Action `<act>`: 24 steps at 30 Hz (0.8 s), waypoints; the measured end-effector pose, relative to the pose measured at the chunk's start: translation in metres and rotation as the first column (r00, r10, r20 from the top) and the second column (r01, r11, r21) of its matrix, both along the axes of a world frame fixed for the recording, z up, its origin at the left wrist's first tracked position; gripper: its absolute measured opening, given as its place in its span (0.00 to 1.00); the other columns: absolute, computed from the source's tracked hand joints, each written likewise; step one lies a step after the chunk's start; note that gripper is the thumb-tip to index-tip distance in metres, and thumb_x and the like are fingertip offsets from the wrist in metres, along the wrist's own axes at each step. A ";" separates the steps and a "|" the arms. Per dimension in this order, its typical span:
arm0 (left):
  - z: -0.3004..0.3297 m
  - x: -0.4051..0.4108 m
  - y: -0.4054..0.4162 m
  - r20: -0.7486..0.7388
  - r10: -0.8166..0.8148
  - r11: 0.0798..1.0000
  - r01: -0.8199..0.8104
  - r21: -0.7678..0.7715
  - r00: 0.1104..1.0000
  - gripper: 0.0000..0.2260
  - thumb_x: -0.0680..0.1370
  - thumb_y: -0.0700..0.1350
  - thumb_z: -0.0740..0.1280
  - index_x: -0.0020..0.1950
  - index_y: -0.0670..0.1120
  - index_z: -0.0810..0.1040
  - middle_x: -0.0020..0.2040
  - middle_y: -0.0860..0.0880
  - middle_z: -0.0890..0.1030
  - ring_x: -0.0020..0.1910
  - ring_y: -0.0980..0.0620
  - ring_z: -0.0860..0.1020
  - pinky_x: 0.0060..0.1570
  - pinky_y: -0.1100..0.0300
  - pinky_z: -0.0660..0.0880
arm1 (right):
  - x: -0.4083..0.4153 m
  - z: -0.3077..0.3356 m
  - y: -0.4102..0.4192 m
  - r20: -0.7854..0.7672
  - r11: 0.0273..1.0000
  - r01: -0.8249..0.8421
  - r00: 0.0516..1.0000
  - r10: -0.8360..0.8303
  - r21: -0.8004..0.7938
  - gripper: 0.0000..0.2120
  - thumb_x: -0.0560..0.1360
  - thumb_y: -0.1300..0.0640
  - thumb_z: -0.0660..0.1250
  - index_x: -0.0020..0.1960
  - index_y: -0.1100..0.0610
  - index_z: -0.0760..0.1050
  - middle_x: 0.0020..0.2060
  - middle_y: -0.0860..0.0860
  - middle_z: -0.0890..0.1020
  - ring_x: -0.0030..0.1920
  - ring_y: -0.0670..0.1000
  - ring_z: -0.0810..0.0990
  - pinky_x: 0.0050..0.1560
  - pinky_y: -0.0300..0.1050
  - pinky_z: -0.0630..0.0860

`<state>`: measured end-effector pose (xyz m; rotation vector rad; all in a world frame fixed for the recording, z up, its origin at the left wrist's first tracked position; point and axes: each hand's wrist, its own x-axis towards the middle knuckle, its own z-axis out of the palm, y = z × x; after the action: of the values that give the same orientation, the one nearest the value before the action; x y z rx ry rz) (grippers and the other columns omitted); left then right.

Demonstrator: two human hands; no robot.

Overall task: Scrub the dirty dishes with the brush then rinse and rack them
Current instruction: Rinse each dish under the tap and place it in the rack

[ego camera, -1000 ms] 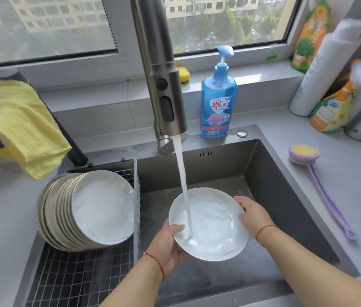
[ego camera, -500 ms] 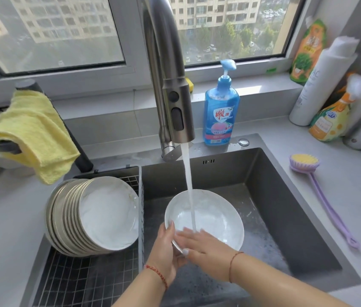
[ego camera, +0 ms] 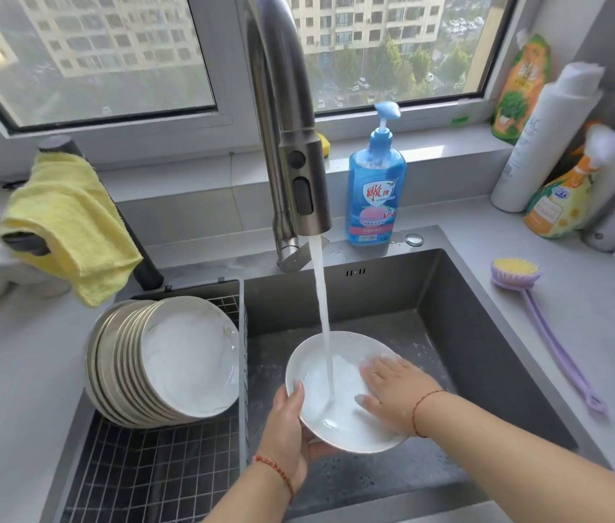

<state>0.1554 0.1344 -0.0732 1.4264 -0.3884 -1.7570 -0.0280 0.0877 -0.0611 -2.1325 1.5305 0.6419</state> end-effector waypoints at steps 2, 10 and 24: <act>0.000 0.000 -0.001 -0.001 0.014 1.000 -0.014 -0.005 1.000 0.13 0.83 0.52 0.59 0.66 0.50 0.72 0.59 0.42 0.80 0.52 0.37 0.82 0.41 0.41 0.82 | -0.002 0.008 0.012 -0.039 0.998 -0.050 0.998 0.052 0.050 0.33 0.80 0.40 0.40 0.77 0.58 0.52 0.76 0.58 0.56 0.75 0.58 0.55 0.75 0.55 0.53; 0.009 0.001 -0.005 -0.047 0.052 0.998 -0.053 -0.017 0.997 0.16 0.82 0.56 0.58 0.66 0.50 0.71 0.55 0.40 0.83 0.42 0.41 0.85 0.28 0.55 0.79 | 0.033 0.032 0.040 0.409 0.963 -0.145 0.911 0.042 0.225 0.22 0.84 0.56 0.45 0.78 0.56 0.52 0.78 0.51 0.51 0.77 0.49 0.45 0.71 0.34 0.38; 0.015 0.004 -0.003 -0.021 -0.008 0.998 0.006 -0.056 1.000 0.15 0.82 0.57 0.59 0.63 0.53 0.75 0.58 0.44 0.83 0.52 0.39 0.83 0.46 0.38 0.81 | 0.017 0.005 -0.021 0.231 0.990 0.112 0.969 -0.090 -0.084 0.27 0.82 0.43 0.45 0.78 0.46 0.44 0.78 0.46 0.44 0.77 0.51 0.46 0.74 0.51 0.38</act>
<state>0.1592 0.1318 -0.0581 1.3677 -0.4286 -1.7520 -0.0105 0.0671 -0.0561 -2.0984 1.5581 0.2826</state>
